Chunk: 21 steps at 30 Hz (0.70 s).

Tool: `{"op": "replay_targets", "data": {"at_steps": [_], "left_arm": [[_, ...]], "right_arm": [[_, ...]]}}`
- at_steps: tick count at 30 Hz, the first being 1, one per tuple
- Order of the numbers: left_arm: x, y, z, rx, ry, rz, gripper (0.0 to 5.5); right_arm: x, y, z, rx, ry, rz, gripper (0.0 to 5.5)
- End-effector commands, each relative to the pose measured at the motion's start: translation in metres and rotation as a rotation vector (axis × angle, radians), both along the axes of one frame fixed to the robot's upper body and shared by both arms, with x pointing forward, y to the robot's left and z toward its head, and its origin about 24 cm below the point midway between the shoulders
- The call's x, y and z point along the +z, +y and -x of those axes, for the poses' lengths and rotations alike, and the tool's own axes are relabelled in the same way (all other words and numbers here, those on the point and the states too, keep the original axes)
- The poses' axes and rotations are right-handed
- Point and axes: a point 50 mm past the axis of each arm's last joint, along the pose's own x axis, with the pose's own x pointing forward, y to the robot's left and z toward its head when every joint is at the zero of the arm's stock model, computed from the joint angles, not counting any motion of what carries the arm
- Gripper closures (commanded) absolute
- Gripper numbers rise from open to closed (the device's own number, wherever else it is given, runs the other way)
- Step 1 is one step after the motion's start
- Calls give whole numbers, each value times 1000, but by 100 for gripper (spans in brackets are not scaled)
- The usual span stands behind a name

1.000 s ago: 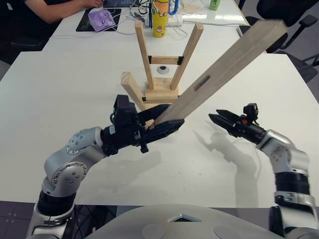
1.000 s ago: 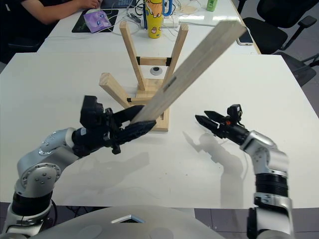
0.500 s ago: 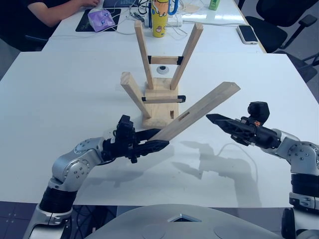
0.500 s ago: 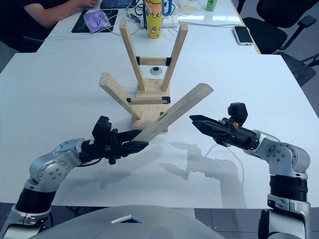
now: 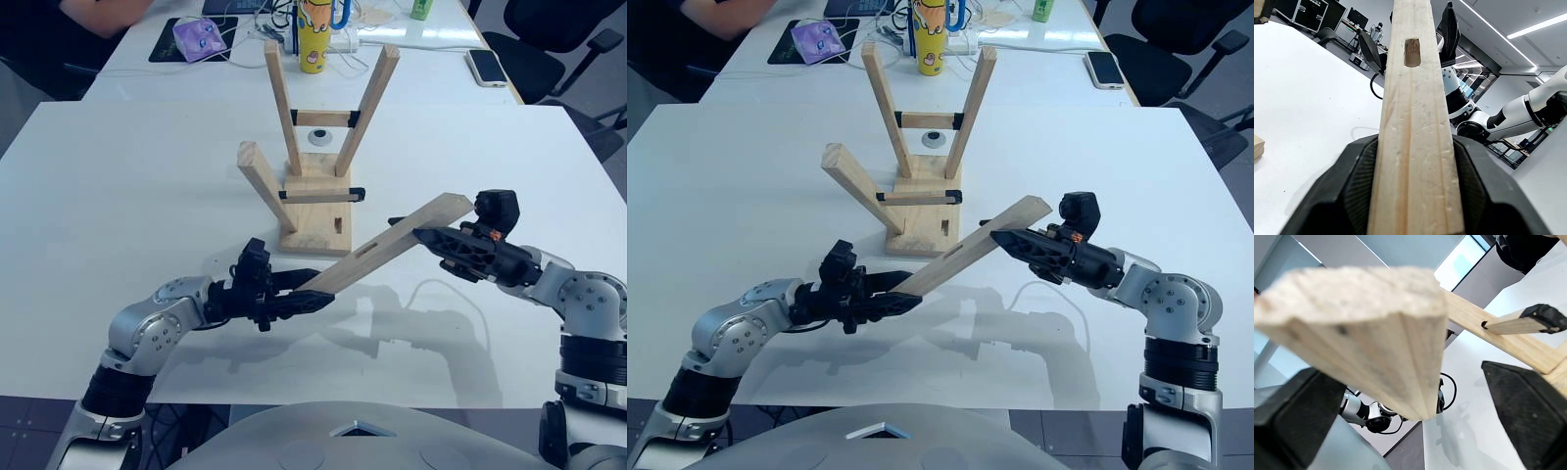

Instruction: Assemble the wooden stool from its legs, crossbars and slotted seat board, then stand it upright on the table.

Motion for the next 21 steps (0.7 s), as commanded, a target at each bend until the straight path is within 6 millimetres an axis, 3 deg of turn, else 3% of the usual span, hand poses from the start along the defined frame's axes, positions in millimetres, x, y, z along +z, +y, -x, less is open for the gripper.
{"op": "replay_targets", "data": {"at_steps": [1, 13, 18, 19, 21], "left_arm": [[0, 3, 0, -1, -2, -19, 342], [-3, 7, 2, -6, 29, -42, 342], [-5, 7, 2, -6, 29, -57, 342], [-5, 7, 2, -2, 31, -57, 306], [-4, 7, 0, 14, 28, -54, 286]], "right_arm": [[2, -3, -1, -1, 2, 20, 126], [3, -6, -2, 0, 1, 3, 335], [2, -6, -2, -6, -4, 3, 338], [2, -6, -3, -8, -4, 4, 338], [1, -7, -3, -15, -3, 12, 338]]}}
